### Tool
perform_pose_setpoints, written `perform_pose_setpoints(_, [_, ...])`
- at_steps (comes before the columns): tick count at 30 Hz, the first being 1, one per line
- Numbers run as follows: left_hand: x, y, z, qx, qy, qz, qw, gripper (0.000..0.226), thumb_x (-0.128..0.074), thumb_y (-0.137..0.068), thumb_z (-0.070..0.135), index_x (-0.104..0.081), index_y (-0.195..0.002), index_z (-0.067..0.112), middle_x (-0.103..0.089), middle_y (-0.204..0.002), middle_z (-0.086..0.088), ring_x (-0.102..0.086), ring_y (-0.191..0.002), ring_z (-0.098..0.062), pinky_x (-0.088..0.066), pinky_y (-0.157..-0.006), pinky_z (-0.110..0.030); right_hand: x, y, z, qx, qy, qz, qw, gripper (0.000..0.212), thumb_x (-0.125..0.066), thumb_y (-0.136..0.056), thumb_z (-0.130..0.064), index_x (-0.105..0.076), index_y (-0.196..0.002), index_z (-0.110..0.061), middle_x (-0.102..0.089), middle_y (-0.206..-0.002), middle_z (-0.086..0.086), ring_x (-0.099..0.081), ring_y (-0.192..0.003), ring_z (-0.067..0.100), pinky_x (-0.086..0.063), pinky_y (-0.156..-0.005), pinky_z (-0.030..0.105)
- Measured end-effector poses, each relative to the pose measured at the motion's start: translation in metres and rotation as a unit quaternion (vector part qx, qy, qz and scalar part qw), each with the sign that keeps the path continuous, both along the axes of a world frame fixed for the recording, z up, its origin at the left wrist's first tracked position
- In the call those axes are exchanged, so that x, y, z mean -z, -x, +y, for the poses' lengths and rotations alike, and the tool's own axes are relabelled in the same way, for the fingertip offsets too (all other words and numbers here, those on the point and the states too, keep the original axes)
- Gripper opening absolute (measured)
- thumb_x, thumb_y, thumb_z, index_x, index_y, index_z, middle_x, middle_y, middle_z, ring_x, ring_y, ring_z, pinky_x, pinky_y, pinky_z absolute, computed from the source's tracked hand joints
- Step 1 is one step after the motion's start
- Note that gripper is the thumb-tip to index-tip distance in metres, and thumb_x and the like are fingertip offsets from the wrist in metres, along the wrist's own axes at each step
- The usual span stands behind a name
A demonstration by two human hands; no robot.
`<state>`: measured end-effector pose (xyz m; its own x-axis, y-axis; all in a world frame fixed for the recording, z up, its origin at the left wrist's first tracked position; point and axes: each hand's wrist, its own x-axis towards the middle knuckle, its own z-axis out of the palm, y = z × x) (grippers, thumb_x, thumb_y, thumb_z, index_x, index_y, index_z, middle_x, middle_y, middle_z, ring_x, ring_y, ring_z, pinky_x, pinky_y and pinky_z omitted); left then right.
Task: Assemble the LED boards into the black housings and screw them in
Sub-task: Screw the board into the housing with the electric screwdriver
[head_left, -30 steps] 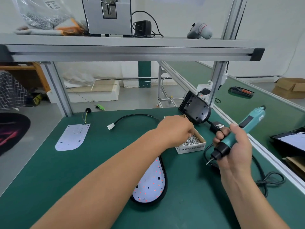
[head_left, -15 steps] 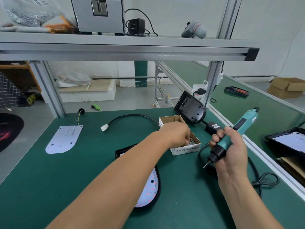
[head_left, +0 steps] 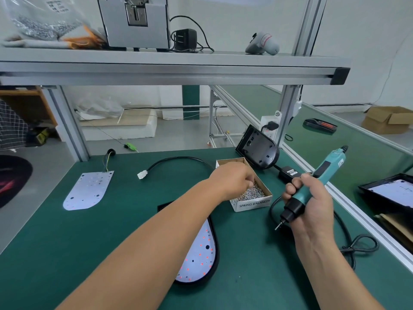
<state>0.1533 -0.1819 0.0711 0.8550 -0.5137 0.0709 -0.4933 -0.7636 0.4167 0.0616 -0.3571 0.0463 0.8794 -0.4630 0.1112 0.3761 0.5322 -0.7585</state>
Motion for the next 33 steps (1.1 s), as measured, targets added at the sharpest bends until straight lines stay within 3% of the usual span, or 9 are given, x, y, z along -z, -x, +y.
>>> perform_pose_setpoints(3, [-0.013,0.005,0.005,-0.038,0.114,0.036,0.992,0.016,-0.062,-0.102,0.019,-0.076,-0.095,0.015,-0.076,-0.092,0.003,-0.068,-0.086,-0.016,-0.057,-0.082,-0.039,-0.001,0.001,-0.001,-0.004,-0.004,0.004,1.000,0.010,-0.062,-0.094,-0.016,-0.052,-0.097,-0.017,-0.054,-0.075,0.000,-0.054,-0.062,0.015,-0.046,-0.053,0.024])
perform_pose_setpoints(5, [-0.027,0.013,0.011,-0.077,0.279,0.123,0.949,0.016,-0.061,-0.105,0.015,-0.073,-0.096,0.011,-0.074,-0.087,-0.002,-0.064,-0.073,-0.014,-0.059,-0.074,-0.038,-0.002,0.002,0.000,-0.008,-0.008,0.006,1.000,0.009,-0.062,-0.095,-0.019,-0.053,-0.095,-0.017,-0.054,-0.075,0.000,-0.053,-0.062,0.015,-0.046,-0.053,0.024])
perform_pose_setpoints(6, [-0.035,0.019,0.016,-0.095,0.380,0.186,0.901,0.015,-0.060,-0.106,0.013,-0.071,-0.097,0.010,-0.072,-0.084,-0.004,-0.061,-0.068,-0.013,-0.060,-0.067,-0.036,-0.003,0.003,0.000,-0.013,-0.011,0.003,1.000,0.009,-0.062,-0.096,-0.021,-0.054,-0.094,-0.017,-0.054,-0.075,0.000,-0.053,-0.063,0.016,-0.045,-0.053,0.024])
perform_pose_setpoints(8, [-0.048,0.034,0.032,-0.106,0.561,0.323,0.755,0.014,-0.057,-0.107,0.010,-0.067,-0.097,0.009,-0.065,-0.077,-0.004,-0.056,-0.061,-0.011,-0.057,-0.055,-0.026,-0.005,0.005,0.000,-0.019,-0.020,-0.002,1.000,0.010,-0.062,-0.096,-0.025,-0.058,-0.090,-0.018,-0.053,-0.076,0.001,-0.053,-0.063,0.018,-0.046,-0.054,0.025])
perform_pose_setpoints(10, [-0.053,0.052,0.058,-0.109,0.658,0.421,0.615,0.016,-0.053,-0.105,0.010,-0.063,-0.094,0.008,-0.059,-0.074,-0.004,-0.050,-0.060,-0.013,-0.047,-0.046,-0.019,-0.006,0.007,0.001,-0.027,-0.028,-0.007,0.999,0.014,-0.062,-0.096,-0.029,-0.058,-0.090,-0.017,-0.052,-0.076,0.002,-0.053,-0.063,0.019,-0.047,-0.055,0.026])
perform_pose_setpoints(12, [-0.049,0.073,0.085,-0.117,0.683,0.455,0.560,0.017,-0.048,-0.100,0.011,-0.060,-0.087,0.010,-0.053,-0.074,-0.003,-0.042,-0.062,-0.013,-0.031,-0.042,-0.015,-0.007,0.008,0.003,-0.035,-0.032,-0.003,0.999,0.017,-0.062,-0.096,-0.032,-0.058,-0.093,-0.016,-0.052,-0.077,0.002,-0.053,-0.065,0.019,-0.047,-0.056,0.027])
perform_pose_setpoints(19, [-0.016,0.134,0.140,-0.165,0.664,0.460,0.566,0.014,-0.052,-0.097,0.016,-0.057,-0.084,0.014,-0.050,-0.076,-0.002,-0.035,-0.057,-0.010,-0.023,-0.036,-0.016,-0.015,0.014,0.028,-0.090,-0.058,0.019,0.994,0.041,-0.065,-0.095,-0.057,-0.061,-0.099,-0.017,-0.056,-0.080,0.000,-0.058,-0.067,0.016,-0.053,-0.058,0.025])
perform_pose_setpoints(26, [-0.003,0.151,0.152,-0.143,0.682,0.477,0.535,0.015,-0.058,-0.093,0.013,-0.066,-0.081,0.006,-0.059,-0.085,-0.010,-0.040,-0.057,-0.012,-0.029,-0.036,-0.017,-0.050,0.014,0.066,-0.137,-0.119,-0.023,0.983,0.028,-0.075,-0.093,-0.039,-0.062,-0.093,-0.013,-0.060,-0.082,0.002,-0.060,-0.069,0.017,-0.055,-0.061,0.027])
perform_pose_setpoints(33, [0.002,0.155,0.148,-0.137,0.665,0.452,0.578,0.011,-0.068,-0.091,0.013,-0.077,-0.090,0.007,-0.064,-0.090,-0.010,-0.044,-0.060,-0.010,-0.033,-0.039,-0.017,-0.070,-0.005,0.118,-0.151,-0.170,-0.045,0.973,0.022,-0.077,-0.094,-0.027,-0.059,-0.095,-0.014,-0.062,-0.078,0.002,-0.061,-0.066,0.015,-0.055,-0.058,0.025])
